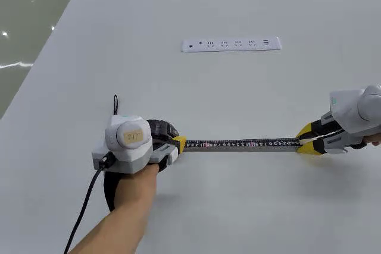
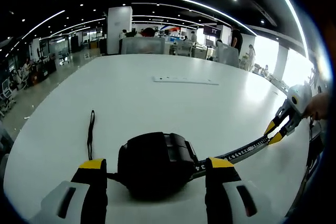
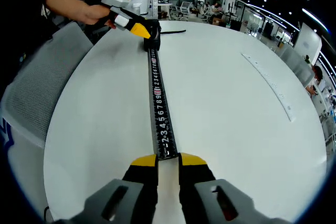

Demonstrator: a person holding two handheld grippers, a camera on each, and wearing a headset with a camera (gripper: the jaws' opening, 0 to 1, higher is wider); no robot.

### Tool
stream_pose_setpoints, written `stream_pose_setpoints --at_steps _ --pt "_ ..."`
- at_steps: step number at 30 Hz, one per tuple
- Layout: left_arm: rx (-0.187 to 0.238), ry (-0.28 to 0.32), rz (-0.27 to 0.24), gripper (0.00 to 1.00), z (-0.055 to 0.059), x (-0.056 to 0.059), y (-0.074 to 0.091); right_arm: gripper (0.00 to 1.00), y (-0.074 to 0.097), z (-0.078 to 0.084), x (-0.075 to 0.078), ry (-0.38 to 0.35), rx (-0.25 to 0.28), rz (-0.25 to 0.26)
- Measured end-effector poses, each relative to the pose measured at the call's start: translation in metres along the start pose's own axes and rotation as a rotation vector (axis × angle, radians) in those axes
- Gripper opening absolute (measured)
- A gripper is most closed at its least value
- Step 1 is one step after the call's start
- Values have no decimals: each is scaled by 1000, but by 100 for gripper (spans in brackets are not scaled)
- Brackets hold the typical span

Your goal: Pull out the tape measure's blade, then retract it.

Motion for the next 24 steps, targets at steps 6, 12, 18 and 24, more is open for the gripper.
stream_pose_setpoints --at_steps 6,12,18,24 --pt "-22 41 -21 70 2 -1 -5 13 1 -2 1 1 2 5" --pt "-42 70 -27 69 4 4 -10 13 2 -3 -2 -1 5 4" --pt "-31 97 -66 66 2 1 -10 13 3 -3 -3 -5 3 7" --pt "-45 64 -77 64 2 5 -12 13 4 -3 -3 -8 4 11"
Point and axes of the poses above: the centre of the closed fingertips' face, and the gripper's own axes: y roughly backward along the fingers, x roughly to its right, z roughly out of its underside, the point moved 3 cm from there along y, roughly backward along the fingers, and after that the axes turned 13 degrees about -z, right-handed, at the moved point
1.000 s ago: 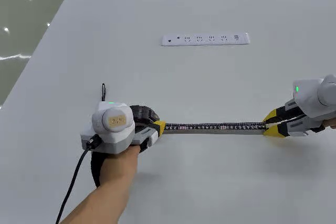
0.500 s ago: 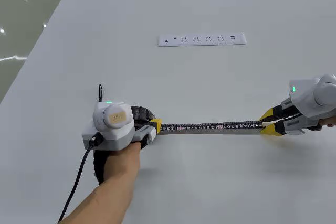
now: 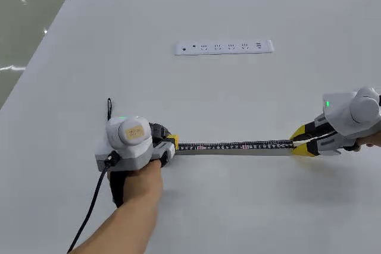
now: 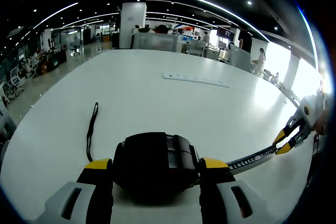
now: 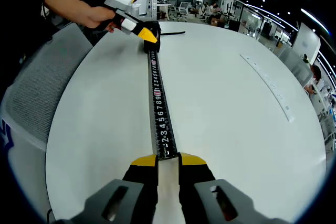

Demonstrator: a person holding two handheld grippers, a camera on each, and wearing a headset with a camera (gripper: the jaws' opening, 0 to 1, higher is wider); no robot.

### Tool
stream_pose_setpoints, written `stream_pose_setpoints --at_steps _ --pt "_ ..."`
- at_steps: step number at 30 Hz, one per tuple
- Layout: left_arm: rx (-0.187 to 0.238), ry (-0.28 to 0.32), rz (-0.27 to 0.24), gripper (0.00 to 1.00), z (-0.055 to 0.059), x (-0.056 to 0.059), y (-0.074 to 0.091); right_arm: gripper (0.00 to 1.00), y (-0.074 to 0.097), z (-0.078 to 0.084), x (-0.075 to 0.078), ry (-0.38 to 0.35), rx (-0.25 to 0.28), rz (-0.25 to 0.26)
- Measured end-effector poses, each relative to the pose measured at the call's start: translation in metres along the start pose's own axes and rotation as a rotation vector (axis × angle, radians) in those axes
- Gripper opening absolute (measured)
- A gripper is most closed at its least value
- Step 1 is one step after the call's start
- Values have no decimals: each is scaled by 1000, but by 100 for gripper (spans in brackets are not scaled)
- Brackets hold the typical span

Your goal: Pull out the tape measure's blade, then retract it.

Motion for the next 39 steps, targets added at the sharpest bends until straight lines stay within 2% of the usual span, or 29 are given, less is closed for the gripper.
stream_pose_setpoints --at_steps 1,13,16,39 --pt "0 -17 -9 64 1 1 0 13 0 0 0 -1 0 1" --pt "-4 -25 -25 60 2 -1 2 12 1 0 -1 1 -2 1" --pt "-16 -28 -25 59 2 -2 1 12 1 -3 -2 -7 16 3" --pt "-34 -22 18 59 4 -2 3 12 -4 -3 -5 -8 17 11"
Point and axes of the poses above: the centre of the closed fingertips' face, and the gripper's own axes: y roughly backward along the fingers, x roughly to its right, z roughly out of its underside, the point moved 3 cm from there along y, roughly backward along the fingers, and after that the axes turned 13 degrees about -z, right-handed, at the moved point
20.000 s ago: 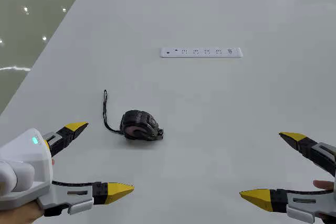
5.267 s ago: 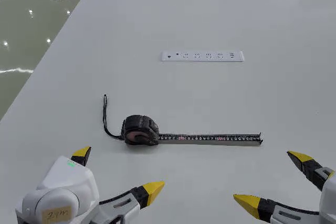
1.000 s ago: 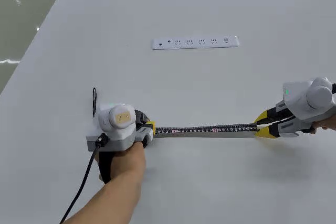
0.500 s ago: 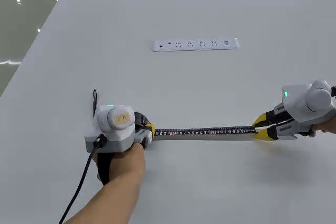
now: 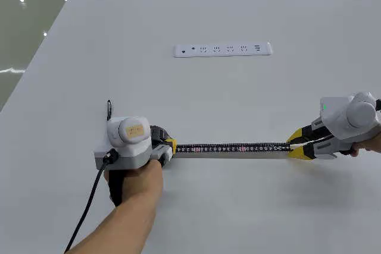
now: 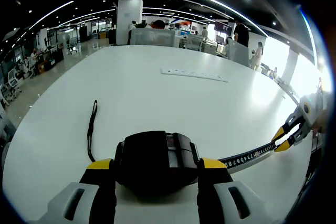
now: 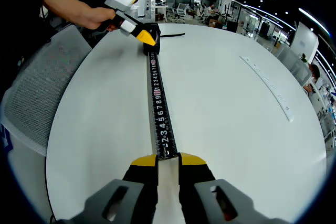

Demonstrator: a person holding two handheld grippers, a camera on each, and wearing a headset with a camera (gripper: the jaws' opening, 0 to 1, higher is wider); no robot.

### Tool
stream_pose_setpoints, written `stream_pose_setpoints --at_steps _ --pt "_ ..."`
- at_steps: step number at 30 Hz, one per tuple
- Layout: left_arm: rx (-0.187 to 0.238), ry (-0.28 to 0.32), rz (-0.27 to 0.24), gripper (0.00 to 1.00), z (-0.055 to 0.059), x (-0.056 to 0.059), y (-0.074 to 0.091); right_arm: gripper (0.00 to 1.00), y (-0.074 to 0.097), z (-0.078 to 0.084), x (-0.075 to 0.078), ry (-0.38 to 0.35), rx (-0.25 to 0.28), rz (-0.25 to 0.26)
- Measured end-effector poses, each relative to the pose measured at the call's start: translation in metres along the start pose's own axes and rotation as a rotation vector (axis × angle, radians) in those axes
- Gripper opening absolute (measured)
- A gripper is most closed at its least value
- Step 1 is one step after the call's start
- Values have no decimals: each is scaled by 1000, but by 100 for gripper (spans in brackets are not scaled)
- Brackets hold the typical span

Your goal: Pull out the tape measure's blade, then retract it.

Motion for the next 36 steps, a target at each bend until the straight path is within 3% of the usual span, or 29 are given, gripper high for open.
stream_pose_setpoints --at_steps 16,36 --pt "-9 10 12 59 -1 0 0 12 -5 -8 -2 -4 23 11" --pt "-15 25 20 59 -1 -2 0 12 -29 -38 0 -7 74 10"
Point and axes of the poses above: the centre of the closed fingertips' face, and the gripper's own axes: y roughly backward along the fingers, x roughly to its right, z roughly out of its underside, the point moved 3 cm from there along y, roughly backward along the fingers, and after that the axes turned 13 degrees about -z, right-handed, at the moved point
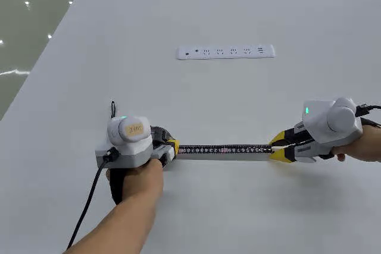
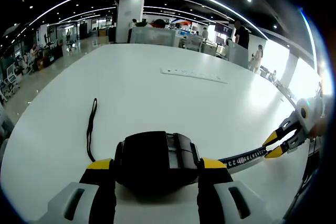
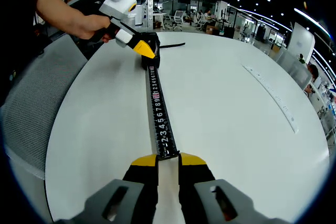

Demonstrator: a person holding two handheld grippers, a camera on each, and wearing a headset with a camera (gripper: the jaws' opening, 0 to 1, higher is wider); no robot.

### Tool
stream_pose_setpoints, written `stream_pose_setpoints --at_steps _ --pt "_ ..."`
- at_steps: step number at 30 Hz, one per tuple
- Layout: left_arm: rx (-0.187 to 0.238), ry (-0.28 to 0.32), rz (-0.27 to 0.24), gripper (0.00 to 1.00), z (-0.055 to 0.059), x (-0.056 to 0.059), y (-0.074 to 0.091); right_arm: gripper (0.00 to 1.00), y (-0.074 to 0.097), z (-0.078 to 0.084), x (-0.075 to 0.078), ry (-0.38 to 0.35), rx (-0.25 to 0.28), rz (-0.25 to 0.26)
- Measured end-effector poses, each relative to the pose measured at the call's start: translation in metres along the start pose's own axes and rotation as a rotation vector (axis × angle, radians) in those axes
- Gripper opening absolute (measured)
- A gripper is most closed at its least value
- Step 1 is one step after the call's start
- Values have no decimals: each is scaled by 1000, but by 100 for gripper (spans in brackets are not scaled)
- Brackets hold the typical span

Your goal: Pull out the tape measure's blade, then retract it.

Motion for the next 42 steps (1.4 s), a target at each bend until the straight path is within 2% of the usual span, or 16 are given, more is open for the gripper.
stream_pose_setpoints --at_steps 14,42 --pt "-1 3 4 59 0 0 1 12 -16 -18 -2 5 21 -3" --pt "-7 4 11 60 0 2 1 12 -39 -32 2 13 41 1"
Point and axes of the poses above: the centre of the closed fingertips' face, and the gripper's own axes: y roughly backward along the fingers, x roughly to its right, z roughly out of its underside, the point moved 3 cm from there along y, roughly backward along the fingers, and after that the axes turned 13 degrees about -z, right-handed, at the moved point
